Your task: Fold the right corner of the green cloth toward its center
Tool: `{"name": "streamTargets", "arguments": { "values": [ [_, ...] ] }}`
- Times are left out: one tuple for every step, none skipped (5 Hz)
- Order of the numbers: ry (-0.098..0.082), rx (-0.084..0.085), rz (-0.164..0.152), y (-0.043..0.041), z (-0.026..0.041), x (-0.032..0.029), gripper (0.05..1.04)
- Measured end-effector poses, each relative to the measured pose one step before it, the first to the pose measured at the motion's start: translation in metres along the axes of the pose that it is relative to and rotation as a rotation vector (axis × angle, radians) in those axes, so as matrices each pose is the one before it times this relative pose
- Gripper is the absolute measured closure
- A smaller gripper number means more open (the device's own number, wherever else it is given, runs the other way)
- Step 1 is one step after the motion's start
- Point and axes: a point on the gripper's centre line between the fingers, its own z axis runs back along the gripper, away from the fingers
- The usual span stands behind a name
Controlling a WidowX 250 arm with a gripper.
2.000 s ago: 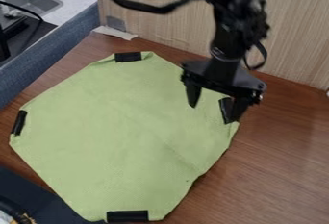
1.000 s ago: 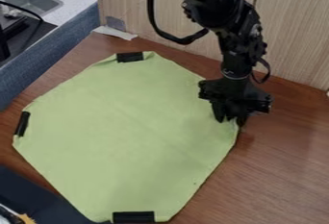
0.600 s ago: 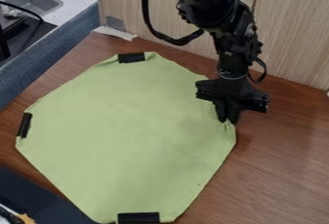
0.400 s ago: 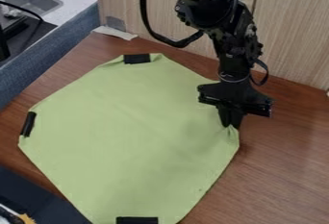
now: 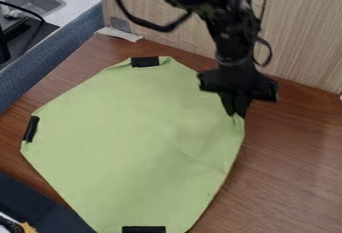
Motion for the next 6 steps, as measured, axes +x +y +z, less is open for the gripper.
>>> {"name": "streamTargets", "arguments": {
  "values": [
    [-0.0198,-0.0157,0.0038,0.01632,0.02589,-0.00589,1.014],
    [-0.0254,0.0092,0.0172,0.03034,0.02512,-0.01515,1.014],
    [-0.0004,0.012,0.0021,0.03361,0.01303,-0.02069,1.015],
    [0.0069,0.0097,0.0098,0.03309,-0.00051,-0.02439,1.015],
    [-0.0008,0.0276,-0.0192,0.01832,-0.00777,-0.0122,1.015],
    [0.0441,0.039,-0.0133,0.01272,-0.01666,-0.00953,1.015]
  ]
}}
